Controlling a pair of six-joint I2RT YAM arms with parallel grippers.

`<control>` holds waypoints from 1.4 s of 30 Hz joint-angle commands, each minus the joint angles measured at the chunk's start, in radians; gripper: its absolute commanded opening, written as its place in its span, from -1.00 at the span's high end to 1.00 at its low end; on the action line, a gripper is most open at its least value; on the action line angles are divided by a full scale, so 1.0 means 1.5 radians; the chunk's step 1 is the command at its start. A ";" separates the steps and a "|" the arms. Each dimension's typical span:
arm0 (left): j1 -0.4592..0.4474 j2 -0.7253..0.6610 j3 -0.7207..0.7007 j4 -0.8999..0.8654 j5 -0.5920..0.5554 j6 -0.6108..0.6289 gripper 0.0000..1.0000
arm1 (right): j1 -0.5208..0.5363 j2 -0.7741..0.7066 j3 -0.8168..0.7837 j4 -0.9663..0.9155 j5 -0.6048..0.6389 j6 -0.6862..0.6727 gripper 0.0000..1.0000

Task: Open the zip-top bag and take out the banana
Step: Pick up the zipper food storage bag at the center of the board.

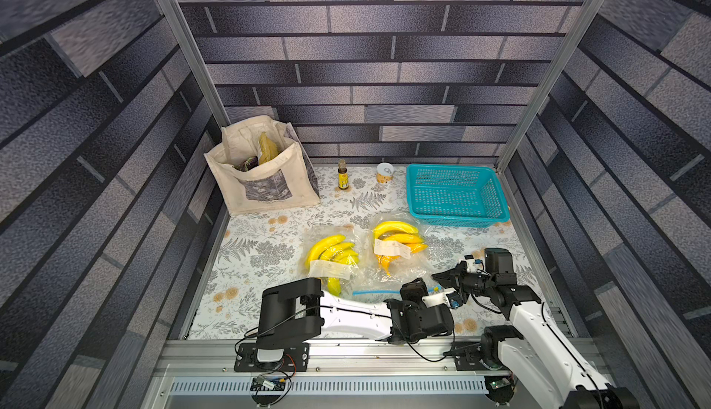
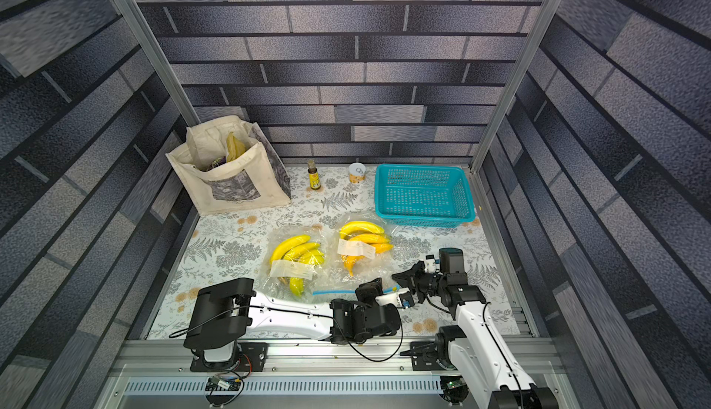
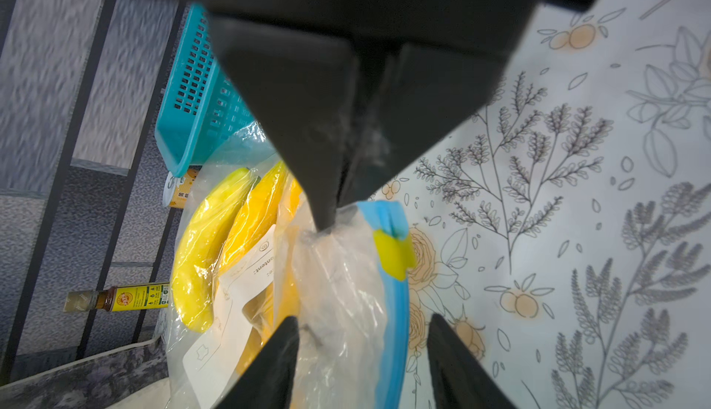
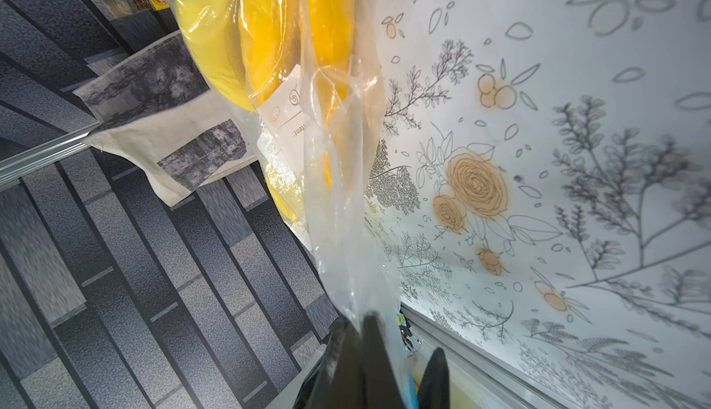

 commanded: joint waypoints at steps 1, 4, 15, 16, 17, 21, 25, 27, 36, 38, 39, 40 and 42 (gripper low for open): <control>0.016 -0.009 0.006 0.012 0.002 -0.006 0.35 | 0.005 -0.010 -0.011 0.020 -0.003 0.020 1.00; 0.028 -0.022 -0.004 0.015 0.015 -0.016 0.71 | 0.005 -0.011 -0.012 0.025 -0.003 0.026 1.00; 0.062 -0.092 -0.047 0.009 0.060 -0.033 1.00 | 0.005 0.021 -0.002 0.028 -0.004 -0.002 0.88; 0.066 -0.095 -0.049 0.007 0.062 -0.035 1.00 | 0.005 0.023 0.000 0.027 -0.009 -0.006 0.82; 0.067 -0.098 -0.051 0.005 0.065 -0.035 1.00 | 0.004 0.022 0.003 0.019 -0.011 -0.012 0.74; 0.072 -0.105 -0.054 0.003 0.073 -0.036 0.98 | 0.005 0.011 0.011 -0.011 -0.011 -0.034 0.61; 0.071 -0.102 -0.054 0.001 0.076 -0.034 0.98 | 0.005 0.007 0.010 -0.019 -0.015 -0.040 0.53; 0.069 -0.100 -0.055 0.003 0.080 -0.033 0.98 | 0.005 0.007 0.010 -0.009 -0.008 -0.036 0.51; 0.067 -0.129 -0.081 0.007 0.079 -0.033 0.99 | 0.004 0.029 0.048 -0.013 0.016 -0.082 0.10; 0.066 -0.142 -0.091 0.010 0.079 -0.032 0.99 | 0.004 0.038 0.039 0.020 0.012 -0.063 0.03; 0.065 -0.149 -0.095 0.014 0.081 -0.032 0.99 | 0.004 0.043 0.035 0.041 0.009 -0.048 0.01; 0.065 -0.154 -0.098 0.019 0.081 -0.032 0.98 | 0.004 0.049 0.030 0.062 0.004 -0.031 0.01; 0.065 -0.160 -0.102 0.024 0.081 -0.031 0.97 | 0.004 0.053 0.024 0.079 0.001 -0.016 0.01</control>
